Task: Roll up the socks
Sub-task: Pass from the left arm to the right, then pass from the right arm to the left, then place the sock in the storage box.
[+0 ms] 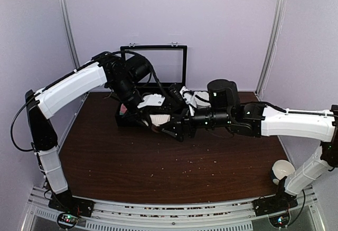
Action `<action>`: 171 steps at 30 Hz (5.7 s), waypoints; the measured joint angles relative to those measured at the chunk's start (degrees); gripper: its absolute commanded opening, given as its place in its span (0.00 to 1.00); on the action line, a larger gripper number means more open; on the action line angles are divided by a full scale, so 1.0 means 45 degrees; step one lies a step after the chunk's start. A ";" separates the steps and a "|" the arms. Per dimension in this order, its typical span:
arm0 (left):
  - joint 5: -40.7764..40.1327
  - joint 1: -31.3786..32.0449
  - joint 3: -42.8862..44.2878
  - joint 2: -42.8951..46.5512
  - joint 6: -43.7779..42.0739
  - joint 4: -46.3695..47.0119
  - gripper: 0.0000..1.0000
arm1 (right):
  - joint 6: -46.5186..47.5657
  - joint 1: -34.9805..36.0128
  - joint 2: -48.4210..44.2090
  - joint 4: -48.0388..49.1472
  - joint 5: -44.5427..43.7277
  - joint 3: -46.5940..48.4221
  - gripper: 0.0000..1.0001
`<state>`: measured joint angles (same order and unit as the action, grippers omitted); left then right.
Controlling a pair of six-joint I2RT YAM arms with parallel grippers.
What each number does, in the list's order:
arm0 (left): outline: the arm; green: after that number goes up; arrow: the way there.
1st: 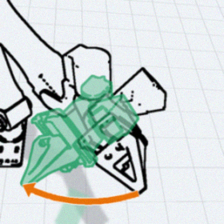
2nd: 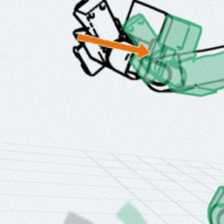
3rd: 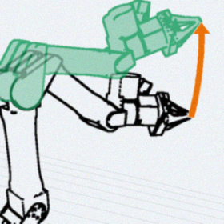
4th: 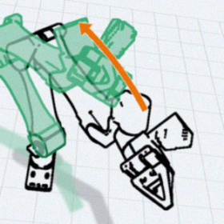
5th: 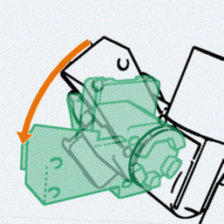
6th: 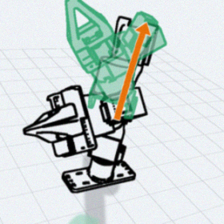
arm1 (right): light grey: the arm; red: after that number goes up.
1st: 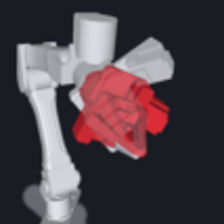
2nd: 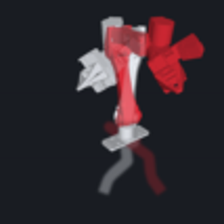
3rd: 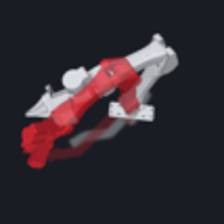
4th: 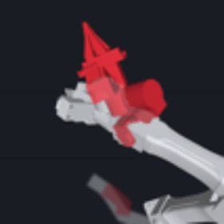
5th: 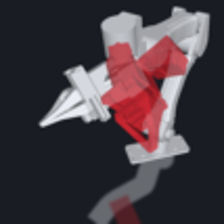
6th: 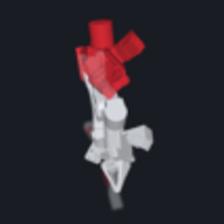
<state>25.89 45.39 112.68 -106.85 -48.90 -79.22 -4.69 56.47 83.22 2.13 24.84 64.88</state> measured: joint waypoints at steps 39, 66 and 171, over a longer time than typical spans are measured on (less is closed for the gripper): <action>0.8466 -0.4347 -0.2730 0.2730 0.9500 0.7378 0.98 | -0.4915 -0.0238 -0.0525 1.1978 -0.3672 -0.4614 0.00; 1.0156 -0.3434 -0.3696 0.2885 1.4299 1.2760 0.56 | -0.7057 -0.0112 0.2375 1.3517 -0.2327 -0.1739 0.00; -0.6295 -0.4940 0.5634 -0.9126 0.2302 1.0341 0.98 | -0.6635 -0.1685 -0.4090 0.6790 -0.4439 -0.7286 1.00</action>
<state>-2.44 23.16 138.04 -147.92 -38.54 -32.69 -34.54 48.88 64.82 32.69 4.86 32.10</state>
